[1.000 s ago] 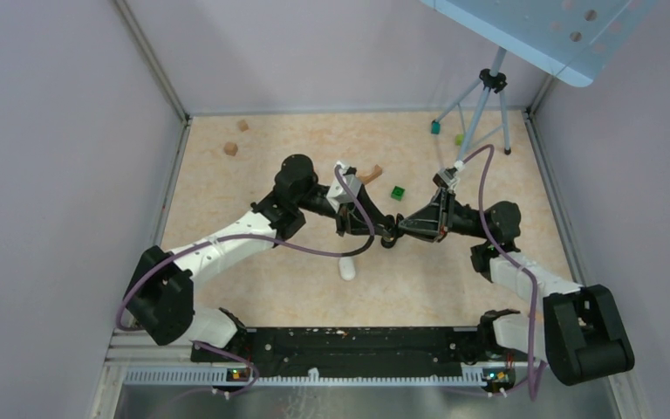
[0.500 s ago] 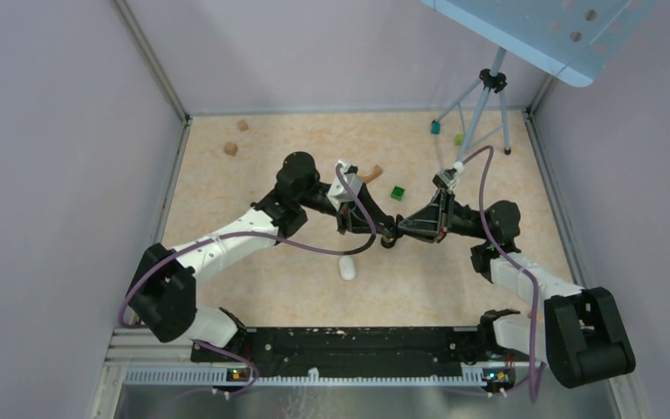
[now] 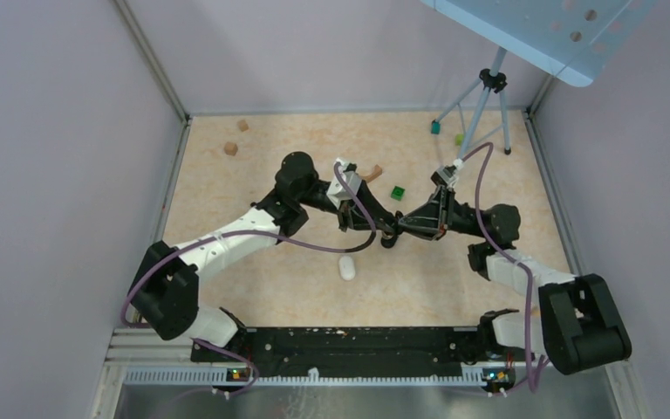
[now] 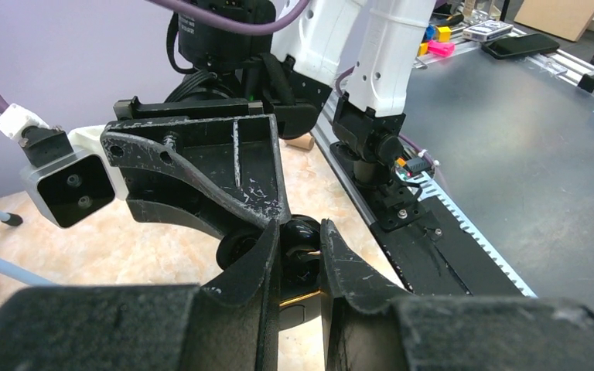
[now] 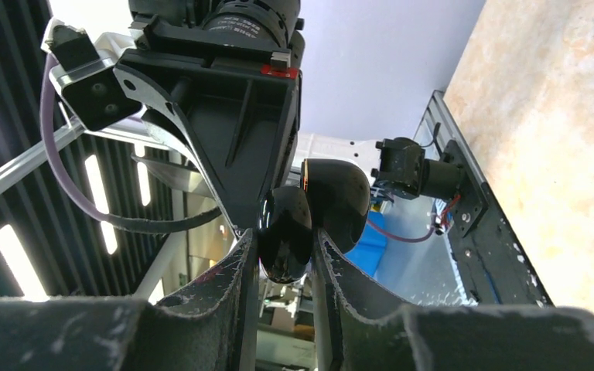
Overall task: Insert the wireless bluetooth earbuds into the charging case
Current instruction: Insert the right earbud into the right side groove of the charging case.
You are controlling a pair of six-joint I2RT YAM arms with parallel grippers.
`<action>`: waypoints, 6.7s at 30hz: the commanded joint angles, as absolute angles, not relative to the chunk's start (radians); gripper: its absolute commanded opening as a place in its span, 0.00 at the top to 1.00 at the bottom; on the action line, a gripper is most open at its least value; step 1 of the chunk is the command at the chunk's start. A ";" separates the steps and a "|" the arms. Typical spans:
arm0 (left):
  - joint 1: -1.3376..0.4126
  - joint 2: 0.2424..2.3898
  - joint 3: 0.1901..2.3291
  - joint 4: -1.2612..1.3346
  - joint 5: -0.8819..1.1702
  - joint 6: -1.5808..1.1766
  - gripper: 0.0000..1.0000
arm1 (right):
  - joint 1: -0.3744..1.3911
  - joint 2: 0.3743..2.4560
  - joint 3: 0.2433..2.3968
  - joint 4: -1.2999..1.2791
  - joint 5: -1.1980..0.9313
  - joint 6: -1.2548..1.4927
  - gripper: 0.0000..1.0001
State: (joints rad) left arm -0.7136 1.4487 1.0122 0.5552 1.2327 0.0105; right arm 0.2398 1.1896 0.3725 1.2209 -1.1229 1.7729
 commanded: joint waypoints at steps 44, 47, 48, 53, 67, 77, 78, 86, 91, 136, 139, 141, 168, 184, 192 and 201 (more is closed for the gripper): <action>-0.712 1.403 0.985 0.434 1.053 0.084 1.00 | 0.254 1.284 0.403 1.625 -1.080 1.965 1.00; -0.712 1.393 0.978 0.432 1.022 0.087 1.00 | 0.255 1.289 0.403 1.634 -1.080 1.967 1.00; -0.712 1.389 0.976 0.432 1.005 0.085 1.00 | 0.255 1.292 0.402 1.635 -1.078 1.967 1.00; -0.712 1.385 0.971 0.438 0.991 0.075 1.00 | 0.254 1.301 0.397 1.655 -1.071 1.974 1.00; -0.710 1.351 0.937 0.406 0.929 0.062 1.00 | 0.254 1.322 0.390 1.677 -1.055 1.984 1.00; -0.710 1.367 0.926 0.428 0.964 0.020 1.00 | 0.255 1.315 0.399 1.688 -1.048 1.989 1.00; -0.710 1.367 0.920 0.441 0.962 0.013 1.00 | 0.255 1.318 0.398 1.692 -1.047 1.989 1.00; -0.710 1.352 0.843 0.559 0.903 -0.110 1.00 | 0.254 1.327 0.389 1.721 -1.016 1.990 1.00; -0.711 1.331 0.816 0.557 0.873 -0.102 1.00 | 0.255 1.323 0.404 1.723 -1.034 1.992 1.00; -0.712 1.264 0.793 0.528 0.855 -0.313 1.00 | 0.288 1.279 0.361 1.703 -1.024 1.745 1.00; -0.712 1.275 0.801 0.528 0.860 -0.322 1.00 | 0.296 1.304 0.380 1.723 -1.023 1.753 1.00; -0.712 1.274 0.801 0.529 0.859 -0.322 1.00 | 0.302 1.311 0.386 1.723 -1.019 1.745 1.00; -0.712 1.287 0.834 0.465 0.729 -0.234 1.00 | 0.325 1.469 0.410 1.724 -0.960 1.678 0.75; -0.709 1.455 0.848 0.524 0.703 -0.184 1.00 | 0.350 1.659 0.508 1.725 -0.954 1.609 0.75; -0.695 1.491 0.863 0.528 0.720 -0.182 1.00 | 0.379 1.655 0.506 1.725 -0.996 1.606 0.68; -0.680 1.485 0.872 0.510 0.719 -0.176 1.00 | 0.384 1.644 0.499 1.724 -0.982 1.616 0.83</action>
State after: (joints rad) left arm -0.6682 1.4582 0.8322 0.4931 0.7261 -0.2024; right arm 0.3122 1.6779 0.4480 1.4506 -0.9398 1.6127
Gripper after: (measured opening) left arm 0.243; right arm 0.295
